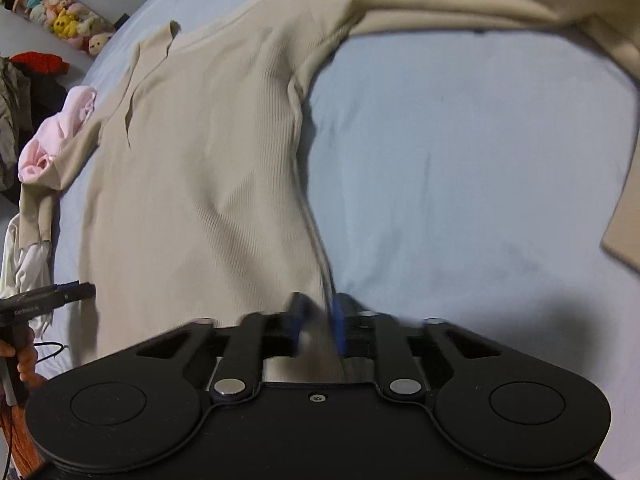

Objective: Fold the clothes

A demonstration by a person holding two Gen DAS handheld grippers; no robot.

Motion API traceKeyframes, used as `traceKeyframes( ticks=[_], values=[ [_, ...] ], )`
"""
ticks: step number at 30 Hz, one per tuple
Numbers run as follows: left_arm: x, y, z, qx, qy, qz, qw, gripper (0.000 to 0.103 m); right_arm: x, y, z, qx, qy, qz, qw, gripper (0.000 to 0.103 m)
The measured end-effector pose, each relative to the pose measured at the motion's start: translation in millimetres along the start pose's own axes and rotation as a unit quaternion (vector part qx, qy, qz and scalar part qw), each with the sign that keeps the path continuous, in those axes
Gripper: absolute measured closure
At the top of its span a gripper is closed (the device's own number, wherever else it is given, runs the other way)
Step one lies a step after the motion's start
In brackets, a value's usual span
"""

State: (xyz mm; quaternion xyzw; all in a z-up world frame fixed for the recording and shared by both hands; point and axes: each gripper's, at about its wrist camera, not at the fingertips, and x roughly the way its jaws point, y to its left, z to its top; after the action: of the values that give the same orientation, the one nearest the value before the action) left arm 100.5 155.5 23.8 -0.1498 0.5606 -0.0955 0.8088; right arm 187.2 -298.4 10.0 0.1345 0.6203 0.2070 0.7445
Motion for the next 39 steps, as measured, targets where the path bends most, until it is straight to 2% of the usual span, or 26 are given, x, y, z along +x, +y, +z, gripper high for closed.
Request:
traceKeyframes(
  ticks=[1,2,3,5,9,12,13,15,16,17,18,20,22,24,28,30,31,32,34,36,39],
  values=[
    [-0.5,-1.4,-1.7,0.005,0.002,0.003,1.0000,0.076,-2.4,2.6,-3.3,-0.007,-0.004,-0.006,1.000,0.100],
    [-1.0,-2.8,-3.3,0.010,0.004,0.006,0.9999,0.091,-4.4,4.8,-6.2,-0.014,-0.008,-0.012,1.000,0.100],
    [-1.5,-4.0,-5.1,0.014,0.006,0.009,0.9998,0.095,-6.5,6.1,-7.9,-0.020,-0.011,-0.021,1.000,0.101],
    [-5.1,-0.6,-8.4,0.007,0.007,0.022,0.9997,0.098,-16.4,11.3,-12.1,-0.042,-0.026,-0.059,0.997,0.101],
    [-10.6,5.7,-11.6,-0.008,0.006,0.042,0.9991,0.099,-26.4,12.7,-19.4,-0.057,-0.029,-0.087,0.994,0.101],
    [-13.4,-0.6,-12.8,0.008,0.007,0.079,0.9968,0.103,-24.3,14.5,-27.6,-0.067,-0.021,-0.127,0.989,0.103],
    [-14.1,-3.1,-13.5,0.016,0.015,0.107,0.9941,0.103,-22.1,14.0,-32.0,-0.074,-0.013,-0.151,0.986,0.103],
    [-17.1,0.5,-14.5,0.008,0.017,0.092,0.9956,0.103,-26.4,8.1,-36.4,-0.051,-0.007,-0.130,0.990,0.102],
    [-21.3,4.0,-14.8,-0.003,0.016,0.072,0.9973,0.103,-33.3,2.5,-37.6,-0.025,-0.015,-0.108,0.994,0.101],
    [-25.1,7.1,-15.0,-0.014,0.016,0.054,0.9983,0.102,-37.1,-0.2,-38.4,-0.011,-0.017,-0.096,0.995,0.095],
    [-25.9,7.4,-15.2,-0.014,0.016,0.053,0.9984,0.100,-38.0,-1.0,-39.6,-0.006,-0.013,-0.089,0.996,0.092],
    [-32.2,6.2,-16.0,-0.017,0.019,0.040,0.9989,0.075,-38.7,-3.5,-42.7,0.003,0.001,-0.069,0.998,0.070],
    [-36.7,4.8,-18.1,-0.016,0.017,0.037,0.9990,0.063,-39.0,-4.1,-47.0,0.012,0.008,-0.052,0.999,0.066],
    [-40.7,2.3,-20.1,-0.014,0.017,0.036,0.9991,0.062,-39.0,-4.1,-49.0,0.016,0.009,-0.045,0.999,0.066],
    [-28.6,3.0,-24.3,-0.027,0.060,0.035,0.9972,0.059,-32.1,2.2,-56.1,0.014,0.035,-0.052,0.998,0.069],
    [-23.5,2.1,-29.3,-0.030,0.076,0.037,0.9960,0.061,-31.6,6.0,-61.1,0.011,0.043,-0.053,0.998,0.090],
    [-22.1,0.7,-31.0,-0.027,0.079,0.037,0.9958,0.064,-30.6,6.3,-62.3,0.009,0.047,-0.052,0.997,0.097],
    [-22.1,-1.3,-31.9,-0.022,0.080,0.041,0.9957,0.078,-30.4,7.1,-63.7,0.008,0.049,-0.052,0.997,0.098],
    [-22.6,-1.2,-32.9,-0.023,0.086,0.038,0.9953,0.095,-31.8,10.1,-67.5,0.001,0.053,-0.056,0.997,0.100],
    [-25.3,-0.7,-34.7,-0.022,0.094,0.028,0.9949,0.098,-33.0,13.1,-71.7,-0.006,0.068,-0.065,0.996,0.100],
    [-28.6,-1.5,-37.1,-0.011,0.097,0.044,0.9942,0.098,-36.5,15.5,-77.8,-0.017,0.080,-0.081,0.993,0.101]
  ],
)
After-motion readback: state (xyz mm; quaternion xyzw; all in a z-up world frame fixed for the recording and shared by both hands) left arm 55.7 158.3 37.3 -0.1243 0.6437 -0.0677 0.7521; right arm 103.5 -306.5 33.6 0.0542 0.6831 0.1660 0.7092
